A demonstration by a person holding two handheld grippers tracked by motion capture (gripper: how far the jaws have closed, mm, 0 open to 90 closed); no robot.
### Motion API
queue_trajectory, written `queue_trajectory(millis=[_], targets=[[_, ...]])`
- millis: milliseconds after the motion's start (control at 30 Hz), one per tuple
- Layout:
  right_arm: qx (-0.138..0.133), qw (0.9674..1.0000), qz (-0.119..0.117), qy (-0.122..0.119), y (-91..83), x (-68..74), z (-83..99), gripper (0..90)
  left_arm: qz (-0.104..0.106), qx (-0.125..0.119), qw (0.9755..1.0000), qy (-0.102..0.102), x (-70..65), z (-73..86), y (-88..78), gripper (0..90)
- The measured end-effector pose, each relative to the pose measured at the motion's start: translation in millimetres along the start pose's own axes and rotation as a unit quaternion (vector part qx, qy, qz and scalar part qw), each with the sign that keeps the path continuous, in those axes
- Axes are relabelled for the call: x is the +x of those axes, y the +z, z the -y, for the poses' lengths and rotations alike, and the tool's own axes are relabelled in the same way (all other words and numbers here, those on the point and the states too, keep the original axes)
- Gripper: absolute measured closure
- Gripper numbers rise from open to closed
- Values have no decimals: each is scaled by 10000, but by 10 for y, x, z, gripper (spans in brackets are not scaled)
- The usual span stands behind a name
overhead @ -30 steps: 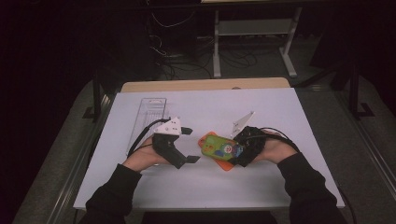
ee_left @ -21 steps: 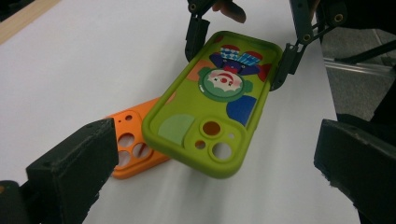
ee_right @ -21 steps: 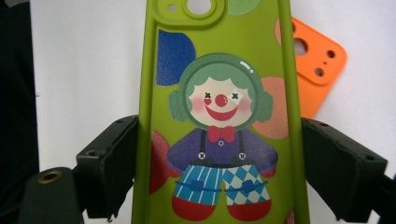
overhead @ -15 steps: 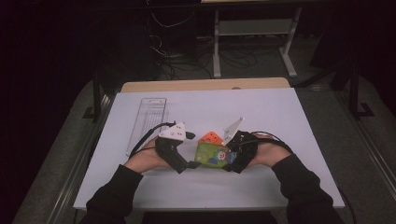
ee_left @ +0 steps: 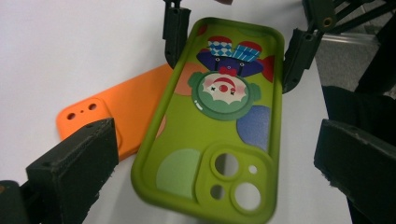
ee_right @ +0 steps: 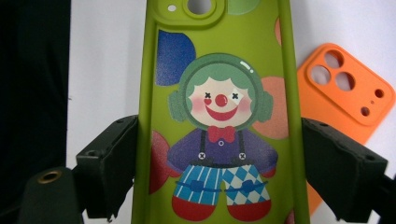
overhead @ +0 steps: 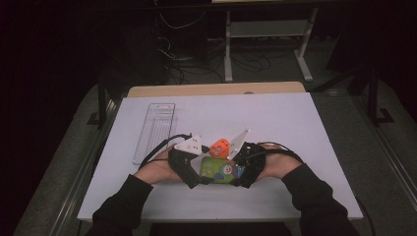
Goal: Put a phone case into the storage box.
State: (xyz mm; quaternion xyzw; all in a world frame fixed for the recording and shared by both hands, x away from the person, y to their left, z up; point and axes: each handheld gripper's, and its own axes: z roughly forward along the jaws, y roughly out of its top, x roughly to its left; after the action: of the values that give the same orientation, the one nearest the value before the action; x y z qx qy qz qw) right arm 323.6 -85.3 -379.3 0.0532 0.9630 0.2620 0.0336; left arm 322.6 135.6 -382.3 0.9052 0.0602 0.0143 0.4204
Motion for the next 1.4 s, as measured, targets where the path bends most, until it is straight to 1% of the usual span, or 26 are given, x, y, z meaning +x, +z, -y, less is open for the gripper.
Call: queue_trajectory(millis=[33, 133, 200, 233, 300, 333, 500, 600, 633, 733, 767, 900, 933, 967, 1067, 1233, 1400], targets=[[-1, 10000, -12, -19, 5, 8, -9, 150, 31, 8, 10000, 70, -2, 0, 17, 0], [15, 10000, -54, -64, 17, 35, -38, 150, 98, 100, 9998, 174, -28, 0, 69, 0], [22, 9999, -73, -123, 24, 52, -60, 150, 127, 185, 9996, 165, -50, 0, 100, 0], [10, 9999, -75, -155, 30, 61, -71, 150, 155, 241, 9995, 101, -67, 4, 114, 0], [24, 9997, -81, -211, 36, 75, -90, 150, 202, 286, 9993, 126, -81, 8, 147, 0], [22, 9997, -89, -227, 37, 82, -98, 150, 221, 313, 9992, 79, -96, 11, 161, 0], [9, 9997, -115, -223, 31, 104, -122, 150, 225, 405, 9988, 166, -118, 10, 207, 0], [1, 9996, -119, -236, 36, 99, -118, 150, 243, 419, 9987, 153, -127, 13, 222, 0], [-8, 9996, -130, -238, 35, 99, -117, 150, 259, 467, 9983, 213, -124, 14, 229, 0], [-17, 9996, -141, -248, 35, 101, -120, 150, 282, 447, 9984, 218, -129, 15, 232, 21], [-8, 9995, -152, -277, 37, 106, -123, 150, 279, 444, 9984, 218, -129, 14, 232, 60], [-14, 9994, -156, -297, 44, 115, -132, 150, 293, 470, 9982, 217, -127, 15, 236, 74], [-18, 9995, -166, -276, 41, 121, -136, 150, 280, 447, 9985, 176, -132, 21, 243, 74], [-50, 9994, -208, -284, 34, 129, -144, 150, 277, 453, 9984, 185, -124, 27, 251, 77], [-59, 9993, -202, -316, 27, 133, -150, 150, 291, 459, 9983, 202, -120, 27, 251, 85], [-57, 9993, -189, -314, 26, 131, -147, 150, 330, 480, 9980, 233, -112, 31, 246, 116], [-57, 9993, -191, -313, 25, 131, -146, 149, 375, 458, 9979, 264, -108, 33, 243, 127]])
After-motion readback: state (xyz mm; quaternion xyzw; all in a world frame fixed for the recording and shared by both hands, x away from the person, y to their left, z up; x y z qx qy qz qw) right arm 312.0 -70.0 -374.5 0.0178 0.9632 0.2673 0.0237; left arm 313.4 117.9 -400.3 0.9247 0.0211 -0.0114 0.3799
